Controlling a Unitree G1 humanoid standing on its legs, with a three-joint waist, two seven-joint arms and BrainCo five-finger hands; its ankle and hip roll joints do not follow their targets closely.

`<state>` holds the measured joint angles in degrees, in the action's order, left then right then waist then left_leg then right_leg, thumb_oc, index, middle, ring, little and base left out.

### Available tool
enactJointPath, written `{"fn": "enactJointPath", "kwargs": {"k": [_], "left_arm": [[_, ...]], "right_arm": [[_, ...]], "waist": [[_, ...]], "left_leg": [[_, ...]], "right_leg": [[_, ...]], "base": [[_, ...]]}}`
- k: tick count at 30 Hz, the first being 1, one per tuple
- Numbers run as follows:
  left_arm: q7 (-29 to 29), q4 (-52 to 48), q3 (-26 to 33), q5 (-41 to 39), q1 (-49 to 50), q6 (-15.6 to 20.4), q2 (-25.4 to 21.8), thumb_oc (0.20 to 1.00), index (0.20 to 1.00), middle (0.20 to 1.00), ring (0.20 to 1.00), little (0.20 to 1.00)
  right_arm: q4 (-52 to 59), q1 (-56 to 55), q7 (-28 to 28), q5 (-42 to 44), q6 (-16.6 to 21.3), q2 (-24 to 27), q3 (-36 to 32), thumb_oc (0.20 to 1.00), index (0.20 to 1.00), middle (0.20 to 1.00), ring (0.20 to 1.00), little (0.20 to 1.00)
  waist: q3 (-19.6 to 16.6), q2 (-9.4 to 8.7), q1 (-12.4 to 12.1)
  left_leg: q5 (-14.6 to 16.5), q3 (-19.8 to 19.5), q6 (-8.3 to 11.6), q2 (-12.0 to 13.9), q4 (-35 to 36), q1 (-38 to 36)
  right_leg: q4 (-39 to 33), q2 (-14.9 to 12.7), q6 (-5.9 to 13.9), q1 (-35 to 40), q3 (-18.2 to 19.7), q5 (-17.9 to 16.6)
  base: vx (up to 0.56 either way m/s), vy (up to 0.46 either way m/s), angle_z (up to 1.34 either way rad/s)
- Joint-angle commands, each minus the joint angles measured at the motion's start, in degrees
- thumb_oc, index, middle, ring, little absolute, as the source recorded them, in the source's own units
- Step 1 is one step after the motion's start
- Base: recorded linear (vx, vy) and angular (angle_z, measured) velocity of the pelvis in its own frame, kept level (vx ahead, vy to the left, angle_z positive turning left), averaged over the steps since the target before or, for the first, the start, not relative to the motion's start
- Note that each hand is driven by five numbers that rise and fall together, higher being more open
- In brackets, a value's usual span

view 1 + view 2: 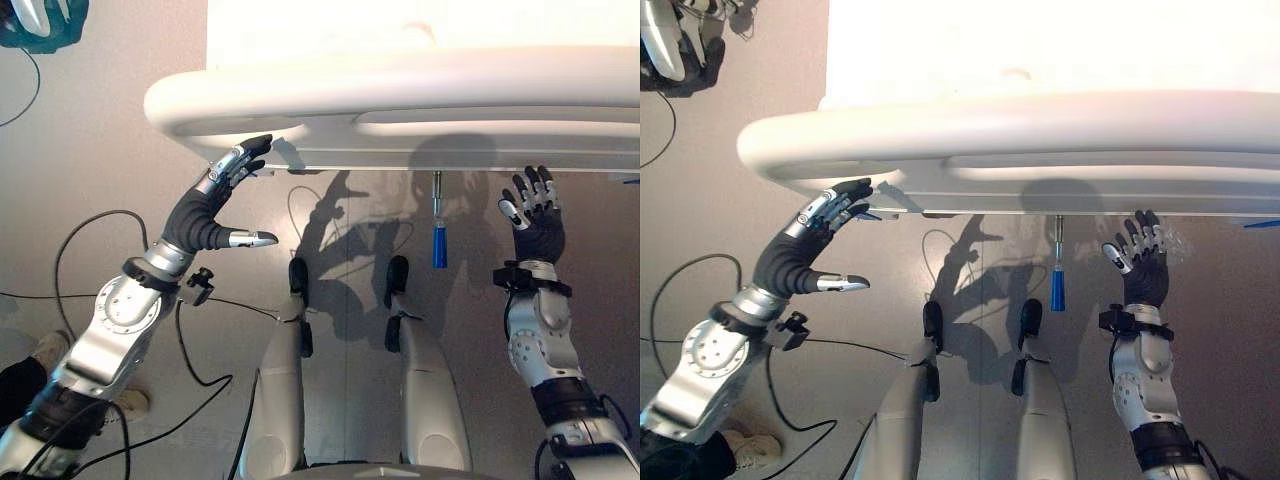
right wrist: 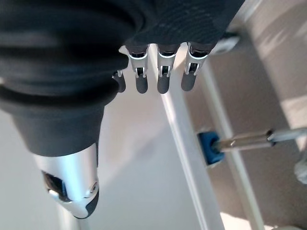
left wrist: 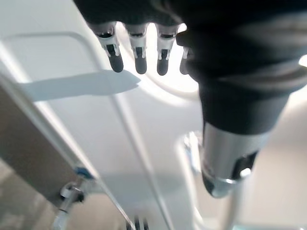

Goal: Raise the hospital bed

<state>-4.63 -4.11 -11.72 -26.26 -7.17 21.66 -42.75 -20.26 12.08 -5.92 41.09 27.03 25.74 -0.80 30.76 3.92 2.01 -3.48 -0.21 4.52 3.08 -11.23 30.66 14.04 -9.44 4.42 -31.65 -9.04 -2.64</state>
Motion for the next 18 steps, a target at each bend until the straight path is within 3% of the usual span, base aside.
{"fn": "enactJointPath", "kwargs": {"k": [1, 6, 7, 9, 14, 18], "left_arm": [[3.92, 15.06, -2.76, 6.01, -0.54, 0.59, 6.71, 1.000, 1.000, 1.000, 1.000, 1.000], [9.21, 37.93, -3.67, 16.14, 0.68, -0.61, 14.12, 1.000, 1.000, 1.000, 1.000, 1.000], [9.25, 38.00, -3.68, 16.18, 0.61, -0.56, 14.17, 1.000, 1.000, 1.000, 1.000, 1.000], [10.74, 46.89, -3.44, 19.82, 1.74, -1.99, 17.30, 1.000, 1.000, 1.000, 1.000, 1.000], [11.64, 59.31, 1.26, 20.18, 4.24, -3.66, 21.81, 1.000, 1.000, 1.000, 1.000, 1.000], [11.26, 63.35, 2.81, 20.94, 6.25, -3.98, 23.25, 1.000, 1.000, 1.000, 1.000, 1.000]], "right_arm": [[-5.57, -0.34, -1.80, -0.46, -0.04, -0.22, -0.54, 1.000, 1.000, 1.000, 1.000, 1.000], [-18.08, -1.55, -3.48, -5.46, -2.90, -3.19, 2.11, 1.000, 1.000, 1.000, 1.000, 1.000], [-18.11, -1.49, -3.47, -5.45, -2.88, -3.17, 2.10, 1.000, 1.000, 1.000, 1.000, 1.000], [-24.02, -3.25, -3.56, -5.01, -3.98, -4.99, 1.57, 1.000, 1.000, 1.000, 1.000, 1.000], [-34.85, -6.41, -2.14, -5.39, -6.85, -7.08, 0.73, 1.000, 1.000, 1.000, 1.000, 1.000], [-42.26, -8.67, -1.45, -8.98, -9.66, -7.54, 0.90, 1.000, 1.000, 1.000, 1.000, 1.000]], "waist": [[-2.15, -0.47, -0.51], [-5.92, -1.60, -1.07], [-5.98, -1.54, -1.03], [-9.12, -2.24, -1.12], [-13.96, -3.25, -1.28], [-18.33, -3.86, -1.49]], "left_leg": [[0.25, -0.56, -0.66, -2.97, 2.15, -6.00], [0.75, -0.28, -0.84, -2.95, 4.50, -12.65], [0.49, -0.33, -0.84, -2.94, 4.69, -12.56], [0.70, -0.51, -0.87, -3.01, 6.37, -16.14], [1.10, -0.32, -0.98, -3.04, 9.39, -22.11], [0.78, 0.24, -0.97, -2.91, 13.24, -26.55]], "right_leg": [[1.36, 0.04, 3.62, 6.73, -1.13, 2.40], [-2.01, 0.61, 3.96, 14.29, -1.34, 2.34], [-2.29, 0.65, 3.95, 14.27, -1.41, 2.05], [-4.90, 0.90, 4.15, 18.36, -1.76, 1.80], [-9.58, 1.36, 4.58, 24.63, -2.27, 0.71], [-13.83, 1.54, 5.08, 28.89, -2.29, -0.79]], "base": [[0.08, 0.012, 0.04], [0.08, 0.014, 0.03], [0.12, 0.008, 0.01], [0.12, 0.022, 0.05], [0.08, 0.022, 0.01], [0.09, 0.025, 0.01]]}}
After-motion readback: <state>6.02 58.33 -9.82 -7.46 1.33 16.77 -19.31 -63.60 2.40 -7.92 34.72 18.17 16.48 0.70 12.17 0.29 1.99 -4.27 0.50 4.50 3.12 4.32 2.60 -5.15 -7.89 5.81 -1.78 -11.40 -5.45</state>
